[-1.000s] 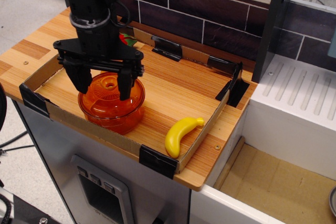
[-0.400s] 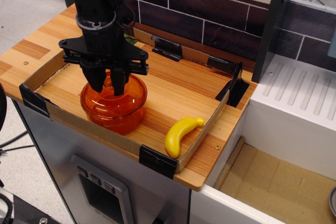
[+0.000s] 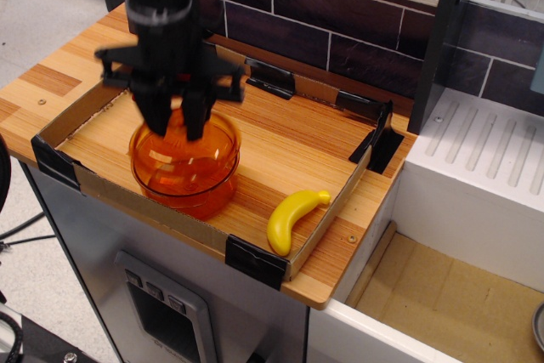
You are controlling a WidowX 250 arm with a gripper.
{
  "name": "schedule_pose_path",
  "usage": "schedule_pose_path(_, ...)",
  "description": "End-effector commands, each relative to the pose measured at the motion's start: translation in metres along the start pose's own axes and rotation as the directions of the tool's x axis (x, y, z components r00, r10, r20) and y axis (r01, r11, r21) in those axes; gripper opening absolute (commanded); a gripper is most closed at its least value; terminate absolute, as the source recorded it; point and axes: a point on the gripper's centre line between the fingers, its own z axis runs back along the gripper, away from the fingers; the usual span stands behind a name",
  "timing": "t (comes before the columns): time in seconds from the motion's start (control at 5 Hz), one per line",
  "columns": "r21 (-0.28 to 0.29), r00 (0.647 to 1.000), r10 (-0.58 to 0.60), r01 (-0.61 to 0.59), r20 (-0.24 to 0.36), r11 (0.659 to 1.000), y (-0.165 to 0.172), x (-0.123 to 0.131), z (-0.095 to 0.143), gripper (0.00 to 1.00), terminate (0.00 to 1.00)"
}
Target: Take lid off pot
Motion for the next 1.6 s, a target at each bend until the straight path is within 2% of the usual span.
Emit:
schedule_pose_path(0.0,-0.019,0.999,0.027,-0.026,0.039,0.999,-0.015,0.017,0.036,0.00,0.00)
schedule_pose_path(0.2,0.005,0.996,0.079,-0.079,-0.036,0.997,-0.036,0.030,0.022,0.00,0.00)
schedule_pose_path(0.6,-0.008,0.992,0.119,-0.119,-0.040,0.993,-0.064,0.059,0.015,0.00,0.00)
schedule_pose_path(0.8,0.002,0.994,0.108,-0.108,-0.016,0.994,-0.071,0.070,0.010,0.00,0.00)
schedule_pose_path(1.0,0.021,0.996,0.085,-0.085,-0.004,0.996,-0.062,0.071,-0.007,0.00,0.00)
schedule_pose_path(1.4,0.043,0.996,0.085,-0.087,0.035,0.995,-0.043,0.071,-0.018,0.00,0.00)
